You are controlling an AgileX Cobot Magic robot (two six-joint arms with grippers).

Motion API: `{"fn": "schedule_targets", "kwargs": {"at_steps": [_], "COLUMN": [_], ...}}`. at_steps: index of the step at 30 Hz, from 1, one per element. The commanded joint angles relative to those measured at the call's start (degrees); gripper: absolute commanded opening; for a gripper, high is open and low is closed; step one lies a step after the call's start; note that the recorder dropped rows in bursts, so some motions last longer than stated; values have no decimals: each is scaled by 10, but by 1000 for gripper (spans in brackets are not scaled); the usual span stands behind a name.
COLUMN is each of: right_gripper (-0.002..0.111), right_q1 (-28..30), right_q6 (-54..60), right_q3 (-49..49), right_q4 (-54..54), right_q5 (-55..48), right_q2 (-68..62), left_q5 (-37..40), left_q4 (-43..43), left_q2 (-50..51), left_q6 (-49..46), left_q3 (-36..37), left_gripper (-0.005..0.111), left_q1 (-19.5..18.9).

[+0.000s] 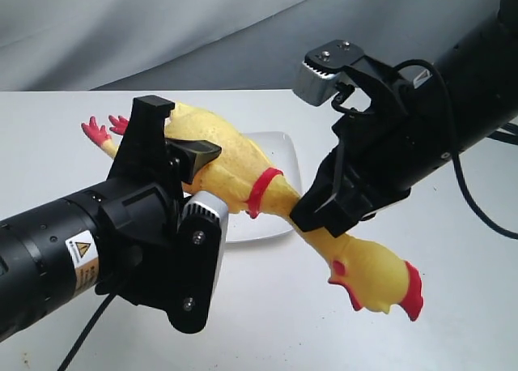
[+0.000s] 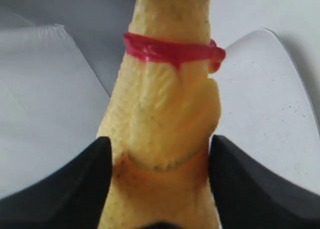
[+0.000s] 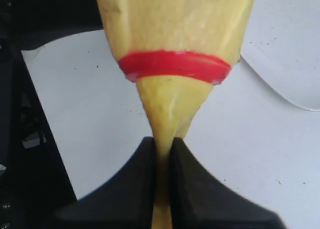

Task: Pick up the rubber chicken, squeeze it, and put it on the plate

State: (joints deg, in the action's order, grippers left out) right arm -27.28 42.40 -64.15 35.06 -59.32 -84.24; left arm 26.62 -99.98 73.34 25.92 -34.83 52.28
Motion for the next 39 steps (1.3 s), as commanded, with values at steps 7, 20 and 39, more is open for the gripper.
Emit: {"fn": "schedule_targets", "kwargs": {"at_steps": [7,20,39], "right_gripper": [0,0,0], "right_q1": [-2,-2,-2], "right_q6": [12,41,42], "right_q3": [-3,-3,-3], "right_q4": [15,50,38], "right_q5": [-20,-37,-26], "right_q2": [3,3,3], "left_q5": [-10,-10,8], "left_q4": [0,0,0], "left_q2": [1,1,1], "left_q6": [5,12,37], "left_q3": [-2,-2,-2], "left_gripper": [1,73,1], "left_q1": [3,3,3]}}
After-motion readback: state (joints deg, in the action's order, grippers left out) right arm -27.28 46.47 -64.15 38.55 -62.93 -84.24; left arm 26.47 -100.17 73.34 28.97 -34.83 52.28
